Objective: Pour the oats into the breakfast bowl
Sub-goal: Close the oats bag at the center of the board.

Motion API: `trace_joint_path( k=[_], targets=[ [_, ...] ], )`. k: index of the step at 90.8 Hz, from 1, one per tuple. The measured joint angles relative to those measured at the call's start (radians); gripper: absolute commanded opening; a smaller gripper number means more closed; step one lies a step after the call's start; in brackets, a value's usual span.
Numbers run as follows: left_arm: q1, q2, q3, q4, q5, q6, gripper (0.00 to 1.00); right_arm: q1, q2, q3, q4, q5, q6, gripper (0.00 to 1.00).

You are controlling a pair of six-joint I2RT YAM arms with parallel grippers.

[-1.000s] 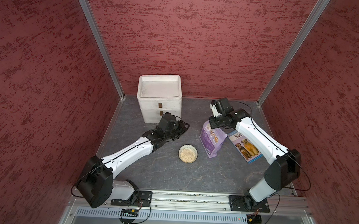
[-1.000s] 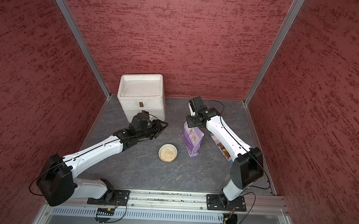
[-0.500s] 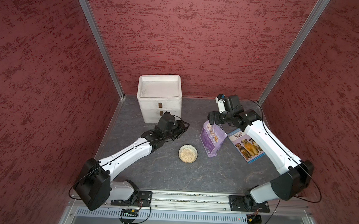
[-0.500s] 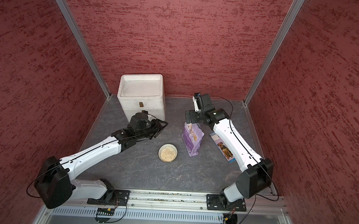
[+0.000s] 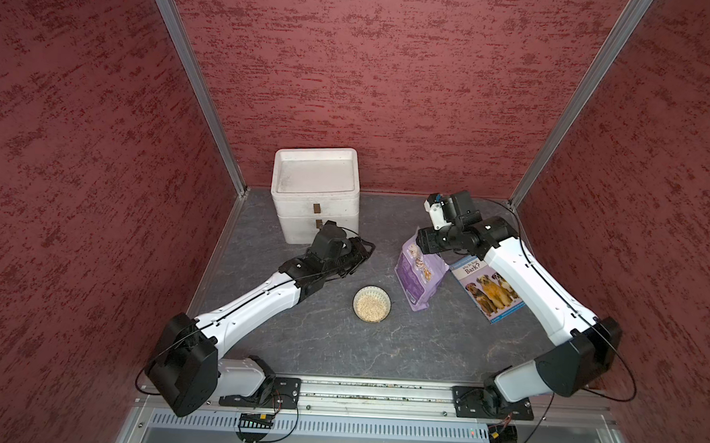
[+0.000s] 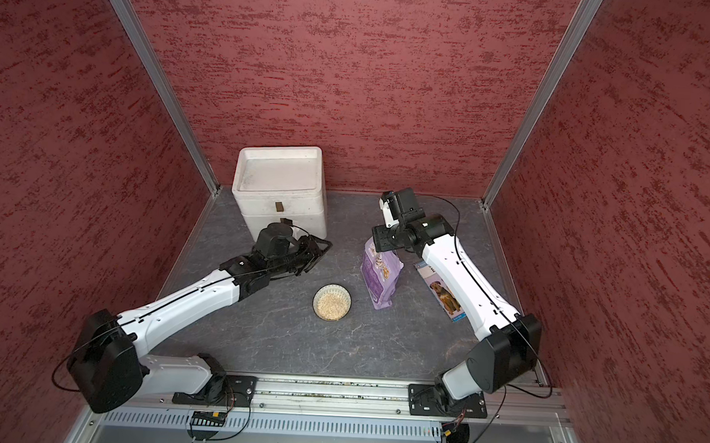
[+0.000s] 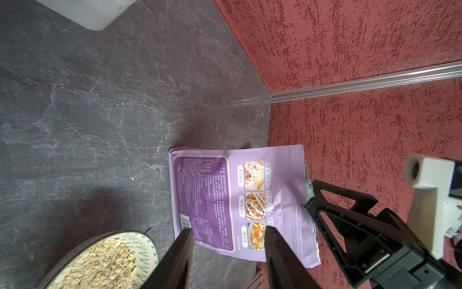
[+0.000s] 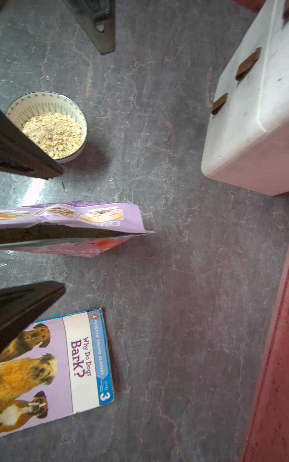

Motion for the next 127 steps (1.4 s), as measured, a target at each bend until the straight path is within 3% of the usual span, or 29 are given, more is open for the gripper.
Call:
trace_joint_path(
  k=[26, 49, 62, 106, 111, 120, 124, 127],
  targets=[
    [0.000, 0.000, 0.000, 0.000, 0.000, 0.000, 0.49, 0.000, 0.036, 0.004, -0.092, -0.005, -0.045, 0.42],
    [0.000, 0.000, 0.000, -0.004, 0.000, 0.000, 0.49, 0.000, 0.059, 0.035, -0.116, -0.010, -0.058, 0.12],
    [0.000, 0.000, 0.000, -0.004, 0.000, 0.000, 0.49, 0.000, 0.063, 0.039, -0.120, -0.010, -0.064, 0.00],
    [0.000, 0.000, 0.000, -0.004, 0.000, 0.000, 0.49, 0.013, 0.053, 0.027, -0.109, -0.005, -0.056, 0.00],
    [-0.001, 0.000, 0.000, -0.004, 0.001, 0.000, 0.49, 0.016, 0.053, 0.027, -0.109, -0.005, -0.053, 0.16],
    [-0.002, 0.005, 0.000, -0.004, 0.002, 0.000, 0.49, 0.017, 0.056, 0.026, -0.109, -0.005, -0.042, 0.33],
    [-0.003, 0.008, 0.000, -0.003, 0.003, 0.000, 0.49, 0.017, 0.056, 0.019, -0.105, -0.006, -0.034, 0.35],
    [-0.004, 0.010, 0.000, -0.004, 0.003, 0.000, 0.50, 0.017, 0.056, 0.011, -0.105, -0.009, -0.029, 0.28]
  ],
)
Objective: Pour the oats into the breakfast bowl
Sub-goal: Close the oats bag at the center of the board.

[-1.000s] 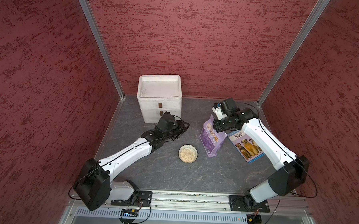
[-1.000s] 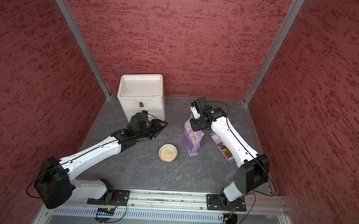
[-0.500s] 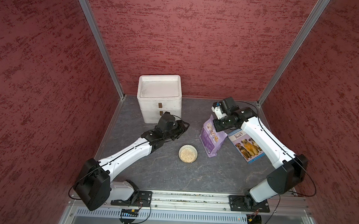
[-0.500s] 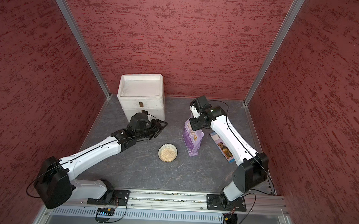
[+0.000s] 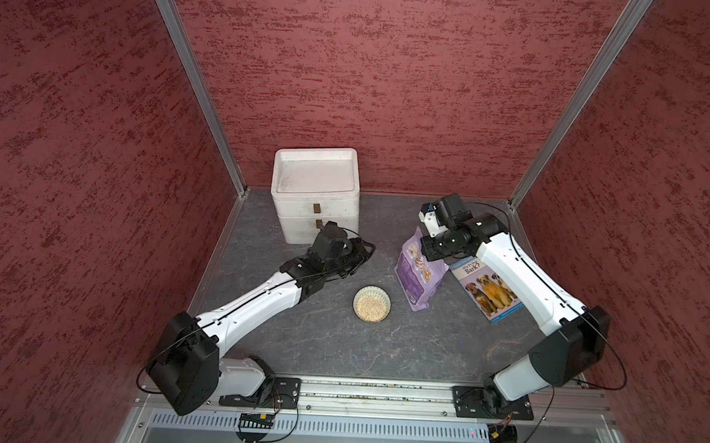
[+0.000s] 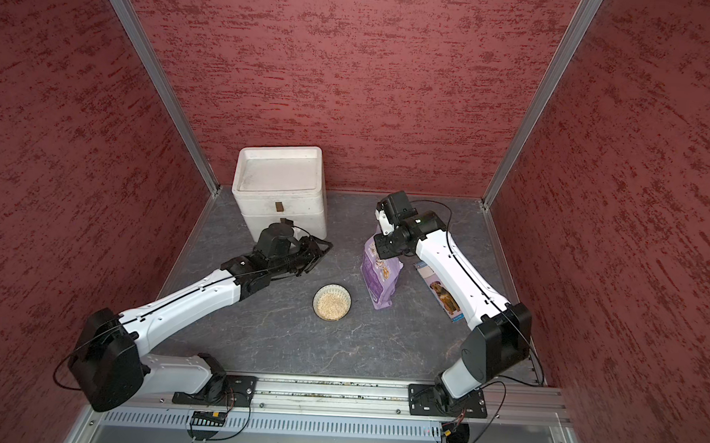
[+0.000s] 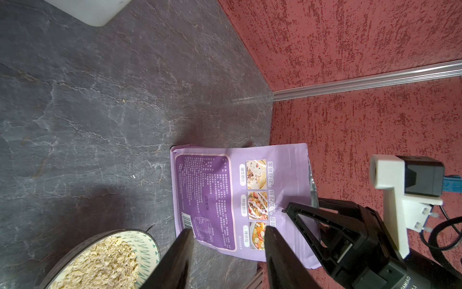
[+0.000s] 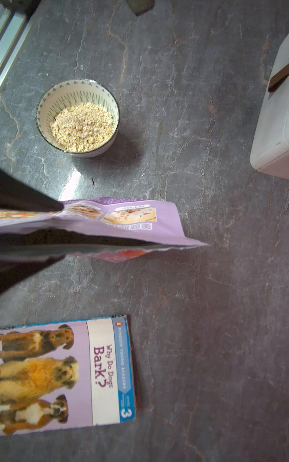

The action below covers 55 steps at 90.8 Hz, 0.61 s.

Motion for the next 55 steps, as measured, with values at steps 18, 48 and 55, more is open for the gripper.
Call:
trace_joint_path(
  k=[18, 48, 55],
  targets=[
    [-0.006, 0.002, 0.000, 0.000, 0.000, 0.000, 0.49, 0.000, 0.000, -0.023, 0.004, -0.004, 0.026, 0.00],
    [-0.007, 0.002, 0.000, 0.001, 0.000, 0.000, 0.50, 0.001, -0.040, -0.049, -0.004, 0.018, 0.045, 0.52],
    [-0.007, 0.002, 0.000, 0.001, 0.000, 0.000, 0.49, 0.001, -0.054, -0.056, -0.003, 0.015, 0.043, 0.50]
  ],
)
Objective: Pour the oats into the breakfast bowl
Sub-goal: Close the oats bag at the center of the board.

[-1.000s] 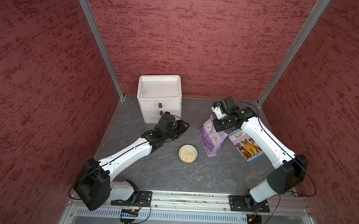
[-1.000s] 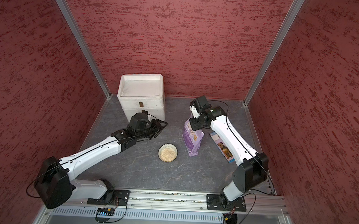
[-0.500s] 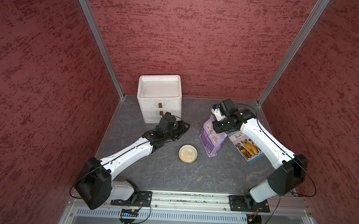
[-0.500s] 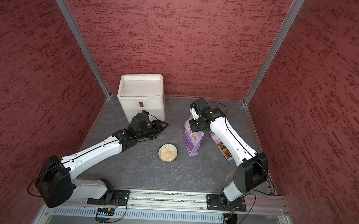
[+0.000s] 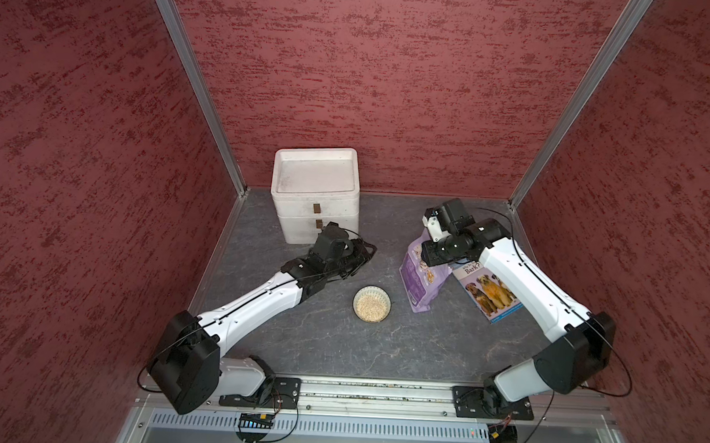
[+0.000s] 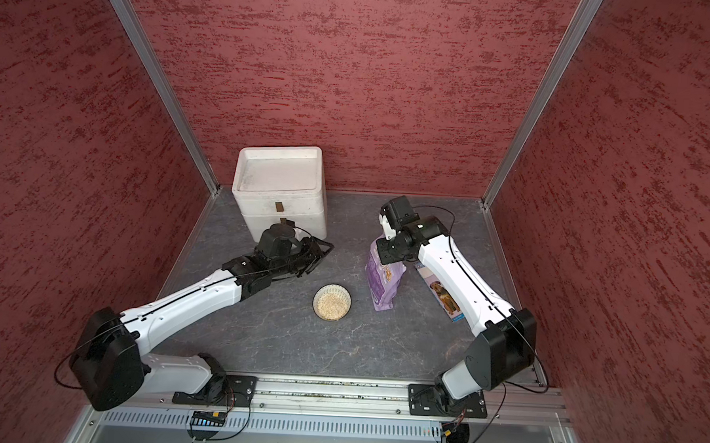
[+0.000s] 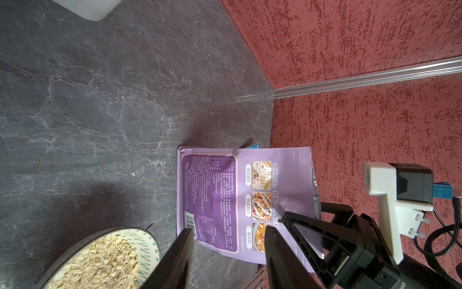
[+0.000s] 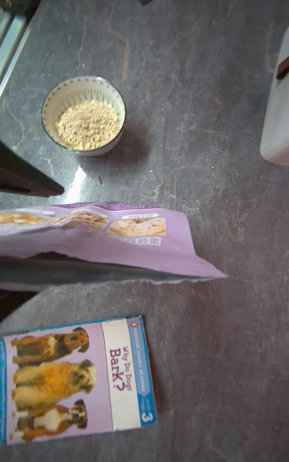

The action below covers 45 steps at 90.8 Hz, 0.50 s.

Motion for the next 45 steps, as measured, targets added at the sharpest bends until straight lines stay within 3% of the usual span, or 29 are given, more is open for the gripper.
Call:
trace_joint_path(
  k=[3, 7, 11, 34, 35, 38, 41, 43, 45],
  targets=[
    [0.000, 0.000, 0.000, 0.000, 0.000, 0.000, 0.50, 0.000, -0.011, -0.008, 0.000, 0.000, 0.004, 0.48],
    [0.000, 0.000, 0.000, 0.000, 0.000, 0.000, 0.49, 0.000, -0.030, -0.020, -0.001, 0.000, 0.006, 0.37],
    [0.000, 0.000, 0.000, 0.000, 0.000, 0.000, 0.49, 0.000, -0.050, -0.033, -0.002, -0.003, 0.003, 0.01],
    [0.000, -0.001, 0.000, 0.000, 0.000, 0.000, 0.49, 0.000, -0.135, -0.102, 0.014, -0.008, 0.032, 0.00],
    [0.000, -0.002, 0.000, 0.000, 0.000, 0.000, 0.49, 0.000, -0.137, -0.102, 0.013, -0.008, 0.033, 0.05],
    [0.000, -0.003, 0.000, 0.000, -0.001, 0.000, 0.50, 0.000, -0.139, -0.102, 0.009, -0.011, 0.035, 0.50],
    [0.000, -0.005, 0.000, 0.000, -0.002, 0.001, 0.49, 0.000, -0.139, -0.102, 0.006, -0.013, 0.042, 0.85],
    [0.000, -0.006, 0.000, -0.001, -0.003, 0.003, 0.50, 0.000, -0.140, -0.102, 0.007, -0.013, 0.044, 0.95],
    [0.000, -0.008, 0.000, -0.001, -0.003, 0.006, 0.50, 0.000, -0.142, -0.103, 0.013, -0.013, 0.046, 0.98]
  ],
)
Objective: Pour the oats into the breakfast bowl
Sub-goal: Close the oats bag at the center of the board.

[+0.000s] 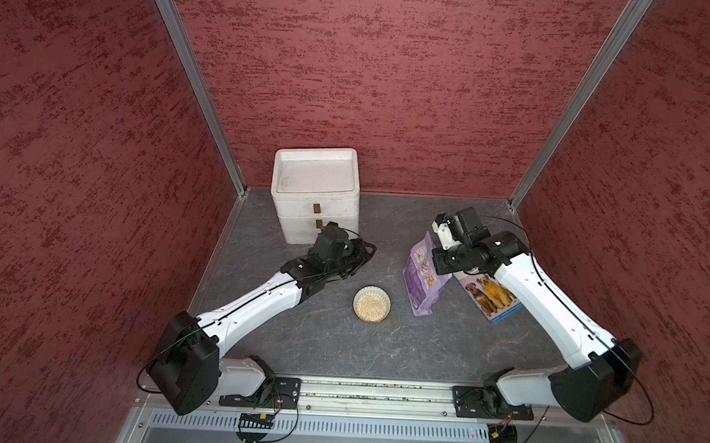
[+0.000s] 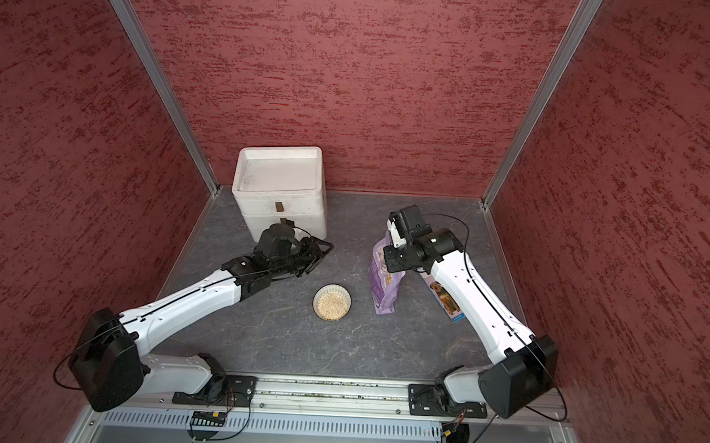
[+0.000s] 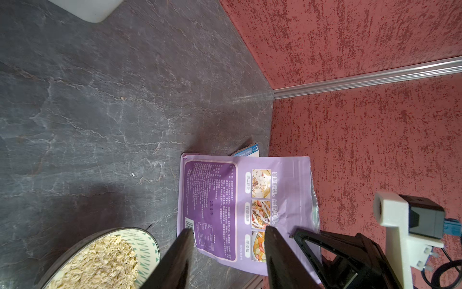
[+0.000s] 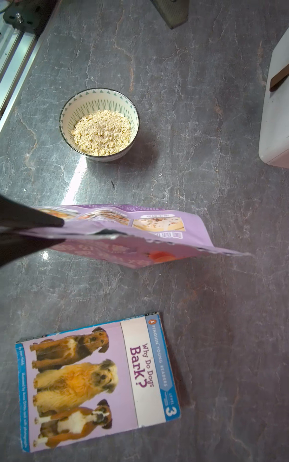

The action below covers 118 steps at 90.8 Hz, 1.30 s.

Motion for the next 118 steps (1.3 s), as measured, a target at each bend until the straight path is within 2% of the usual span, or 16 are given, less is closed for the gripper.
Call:
trace_joint_path(
  k=[11, 22, 26, 27, 29, 31, 47, 55, 61, 69, 88, 102, 118],
  targets=[
    [0.000, -0.024, 0.000, -0.002, -0.011, 0.033, 0.52, 0.000, -0.084, -0.061, 0.079, 0.010, 0.027, 0.98],
    [0.004, -0.085, 0.000, -0.038, -0.059, 0.107, 0.67, 0.000, -0.277, -0.177, 0.181, 0.040, 0.064, 0.99],
    [0.006, -0.116, -0.001, -0.061, -0.090, 0.150, 0.76, 0.000, -0.365, -0.223, 0.231, 0.069, 0.083, 0.99],
    [0.006, -0.128, -0.001, -0.067, -0.101, 0.161, 0.80, 0.000, -0.385, -0.235, 0.246, 0.080, 0.088, 0.99],
    [0.008, -0.146, -0.001, -0.081, -0.121, 0.183, 0.93, 0.000, -0.436, -0.263, 0.273, 0.104, 0.098, 0.99],
    [0.009, -0.163, -0.001, -0.092, -0.141, 0.190, 0.99, 0.000, -0.476, -0.289, 0.301, 0.128, 0.106, 0.99],
    [0.062, -0.298, -0.027, -0.176, -0.340, 0.374, 1.00, 0.000, -0.803, -0.587, 0.555, 0.400, 0.134, 0.98],
    [0.119, -0.342, -0.086, -0.175, -0.445, 0.450, 1.00, -0.005, -0.892, -0.775, 0.734, 0.547, 0.092, 0.98],
    [0.184, -0.362, -0.148, -0.167, -0.511, 0.501, 1.00, -0.022, -0.883, -0.887, 0.861, 0.624, 0.042, 0.98],
    [0.294, -0.365, -0.228, -0.146, -0.551, 0.575, 1.00, -0.073, -0.791, -0.960, 0.986, 0.669, -0.013, 0.98],
    [0.512, -0.357, -0.377, 0.006, -0.526, 0.729, 1.00, -0.253, -0.514, -1.001, 1.244, 0.619, -0.053, 0.98],
    [0.591, -0.304, -0.460, 0.153, -0.474, 0.833, 1.00, -0.317, -0.435, -1.013, 1.332, 0.552, -0.043, 0.98],
    [0.617, -0.267, -0.561, 0.324, -0.397, 0.912, 1.00, -0.326, -0.394, -1.014, 1.397, 0.481, -0.051, 0.98]
  ],
)
